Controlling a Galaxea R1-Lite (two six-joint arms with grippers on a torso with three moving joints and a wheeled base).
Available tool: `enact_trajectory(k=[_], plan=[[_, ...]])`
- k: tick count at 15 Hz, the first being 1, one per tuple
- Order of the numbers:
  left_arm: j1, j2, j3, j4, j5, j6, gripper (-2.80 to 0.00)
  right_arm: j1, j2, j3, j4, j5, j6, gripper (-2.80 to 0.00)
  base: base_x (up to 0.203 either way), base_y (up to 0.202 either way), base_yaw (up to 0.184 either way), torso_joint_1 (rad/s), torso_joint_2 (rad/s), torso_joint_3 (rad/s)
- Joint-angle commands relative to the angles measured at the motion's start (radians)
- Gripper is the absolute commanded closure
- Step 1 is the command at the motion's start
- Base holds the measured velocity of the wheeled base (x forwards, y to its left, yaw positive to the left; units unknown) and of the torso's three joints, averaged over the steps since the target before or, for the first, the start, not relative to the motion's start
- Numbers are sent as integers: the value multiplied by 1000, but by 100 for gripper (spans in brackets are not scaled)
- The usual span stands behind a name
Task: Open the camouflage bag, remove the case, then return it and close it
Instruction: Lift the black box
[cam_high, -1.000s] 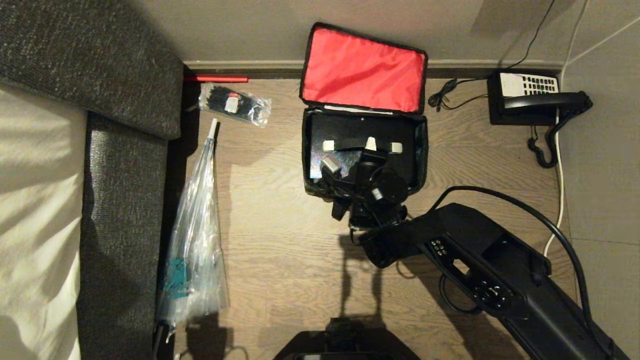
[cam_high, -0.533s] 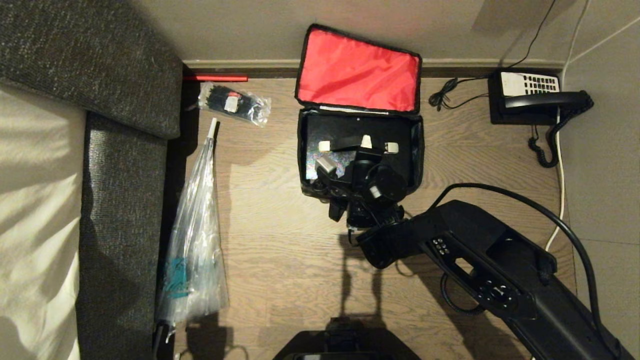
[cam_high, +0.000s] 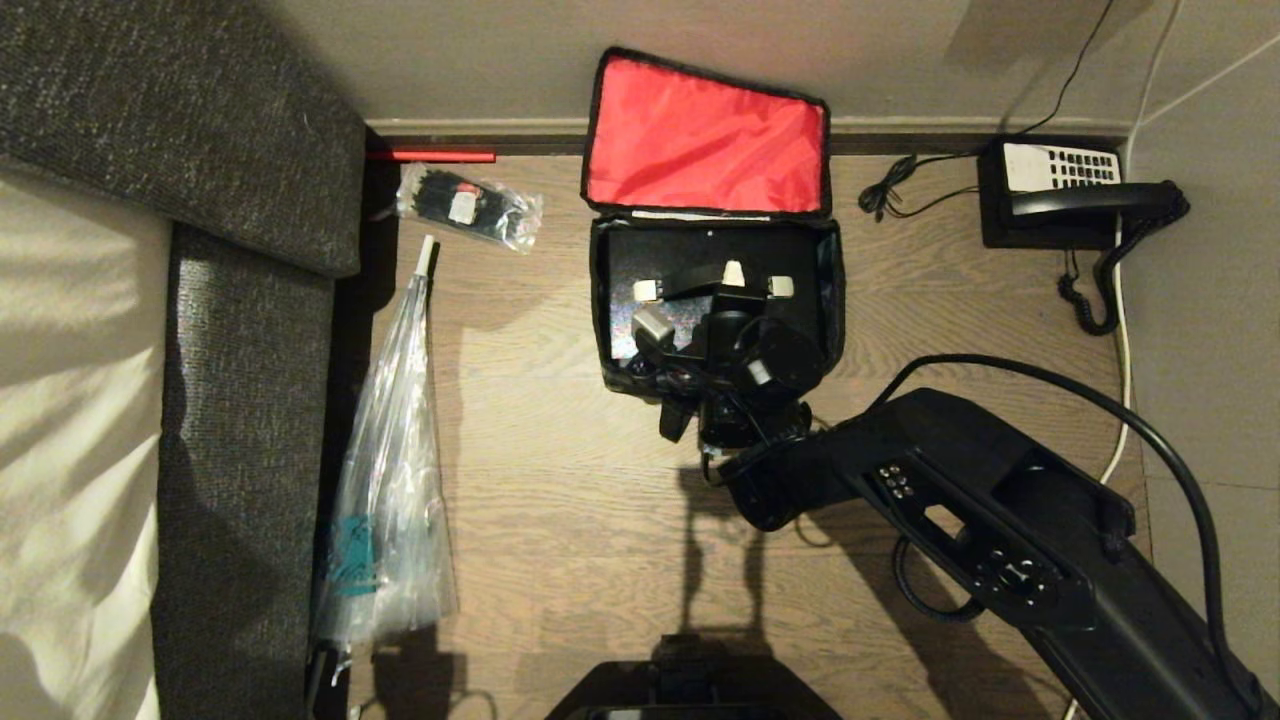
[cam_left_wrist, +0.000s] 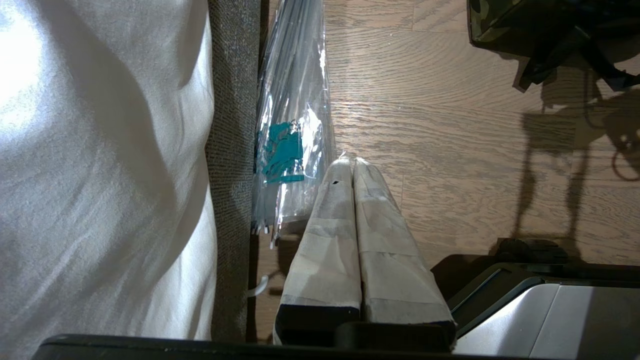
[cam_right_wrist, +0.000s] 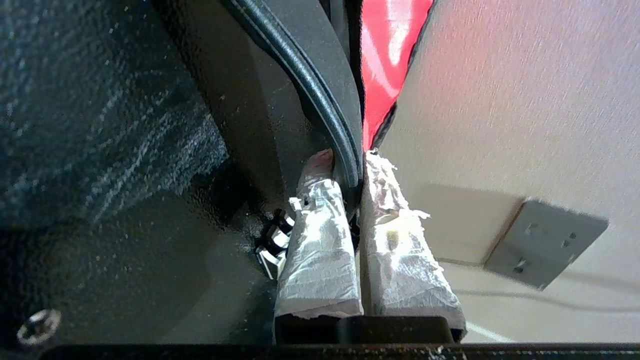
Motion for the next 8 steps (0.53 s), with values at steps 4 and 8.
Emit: enact_trajectory(k=[4, 8], plan=[[0, -2, 2, 0, 1, 0, 0, 0, -69, 40, -13, 2, -40, 0, 0, 0, 0, 0, 0, 0], [0, -2, 1, 0, 1, 0, 0, 0, -96, 58, -13, 4, -49, 0, 0, 0, 0, 0, 0, 0]])
